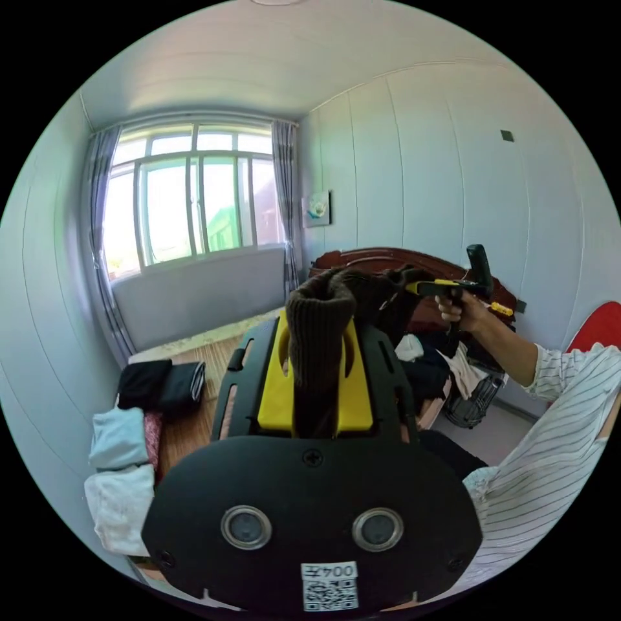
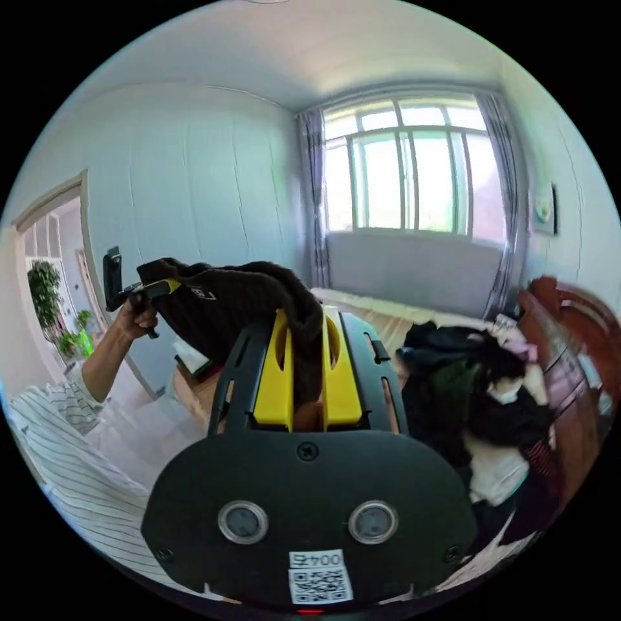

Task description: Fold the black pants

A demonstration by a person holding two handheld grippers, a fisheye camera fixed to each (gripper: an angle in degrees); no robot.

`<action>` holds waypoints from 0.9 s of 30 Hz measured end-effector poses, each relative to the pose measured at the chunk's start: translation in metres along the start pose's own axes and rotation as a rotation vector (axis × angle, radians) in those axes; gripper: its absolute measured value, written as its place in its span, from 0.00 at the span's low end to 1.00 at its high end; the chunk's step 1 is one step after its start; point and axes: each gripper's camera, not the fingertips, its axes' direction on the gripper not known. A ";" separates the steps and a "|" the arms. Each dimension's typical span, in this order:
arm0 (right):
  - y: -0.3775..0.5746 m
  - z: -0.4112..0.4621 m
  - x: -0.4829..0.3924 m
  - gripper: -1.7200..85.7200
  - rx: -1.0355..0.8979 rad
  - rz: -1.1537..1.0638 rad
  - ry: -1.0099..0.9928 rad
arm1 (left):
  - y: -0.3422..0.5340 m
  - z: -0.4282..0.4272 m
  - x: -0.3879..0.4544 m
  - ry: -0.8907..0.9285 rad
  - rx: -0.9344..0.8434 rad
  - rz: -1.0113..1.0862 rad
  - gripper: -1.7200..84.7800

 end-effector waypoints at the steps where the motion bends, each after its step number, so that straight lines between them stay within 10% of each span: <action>1: -0.016 -0.008 -0.011 0.09 0.010 -0.023 0.019 | -0.009 -0.008 0.006 -0.001 0.016 0.003 0.13; 27: -0.248 -0.126 -0.308 0.09 0.248 -0.352 0.407 | -0.148 -0.193 0.267 -0.385 0.191 0.000 0.15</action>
